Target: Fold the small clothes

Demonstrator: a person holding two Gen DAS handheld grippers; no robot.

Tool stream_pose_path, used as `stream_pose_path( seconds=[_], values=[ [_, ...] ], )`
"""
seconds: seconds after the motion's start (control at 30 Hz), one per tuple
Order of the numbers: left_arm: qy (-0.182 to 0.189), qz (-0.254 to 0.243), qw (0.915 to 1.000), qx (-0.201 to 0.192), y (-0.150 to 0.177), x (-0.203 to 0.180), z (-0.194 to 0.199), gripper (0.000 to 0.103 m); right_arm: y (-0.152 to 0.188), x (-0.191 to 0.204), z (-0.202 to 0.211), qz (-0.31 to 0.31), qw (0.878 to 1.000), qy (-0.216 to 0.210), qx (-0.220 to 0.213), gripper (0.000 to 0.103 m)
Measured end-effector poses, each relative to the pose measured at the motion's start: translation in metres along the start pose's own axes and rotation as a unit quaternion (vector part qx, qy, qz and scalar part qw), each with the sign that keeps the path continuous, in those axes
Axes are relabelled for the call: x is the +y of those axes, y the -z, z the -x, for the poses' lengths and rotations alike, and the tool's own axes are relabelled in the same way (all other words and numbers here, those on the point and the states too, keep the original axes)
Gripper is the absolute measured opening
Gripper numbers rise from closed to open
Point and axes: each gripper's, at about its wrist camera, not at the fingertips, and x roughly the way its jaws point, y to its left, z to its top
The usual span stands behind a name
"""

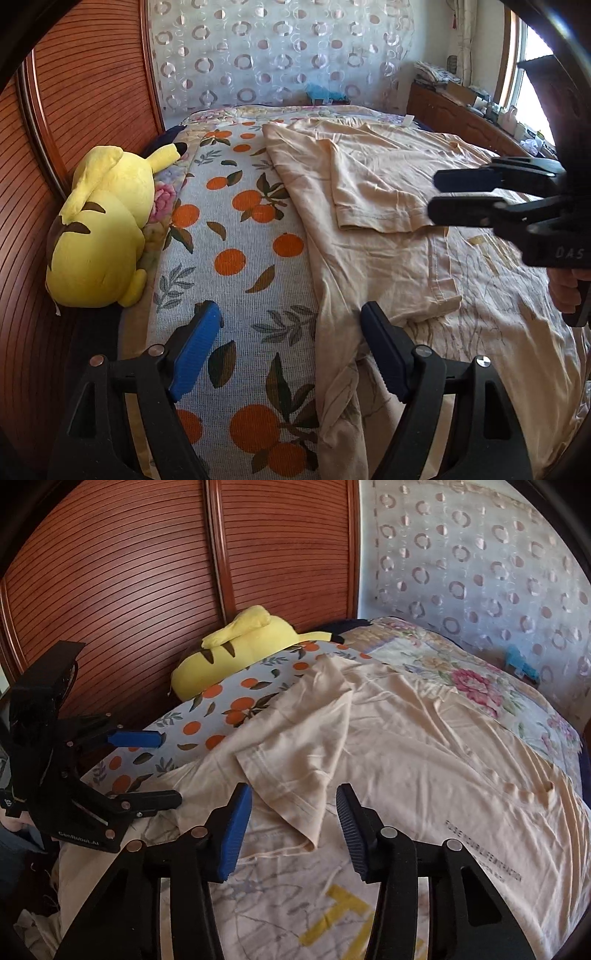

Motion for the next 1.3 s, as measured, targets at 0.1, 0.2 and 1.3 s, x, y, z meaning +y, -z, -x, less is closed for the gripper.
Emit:
stream_pose_path(
  seconds=[0.1, 0.2, 1.3],
  values=[
    [0.0, 0.001, 1.0, -0.003, -0.001, 0.002, 0.001, 0.079, -0.009, 0.006, -0.019, 0.008, 1.0, -0.012, 0.012, 0.043],
    [0.003, 0.003, 1.0, -0.004, 0.0, 0.002, 0.001, 0.079, -0.017, 0.007, -0.035, 0.012, 0.999, -0.022, 0.025, 0.042],
    [0.0, 0.001, 1.0, -0.007, 0.002, 0.002, 0.001, 0.079, 0.012, -0.072, -0.009, -0.11, 0.992, 0.062, 0.004, 0.017]
  ],
)
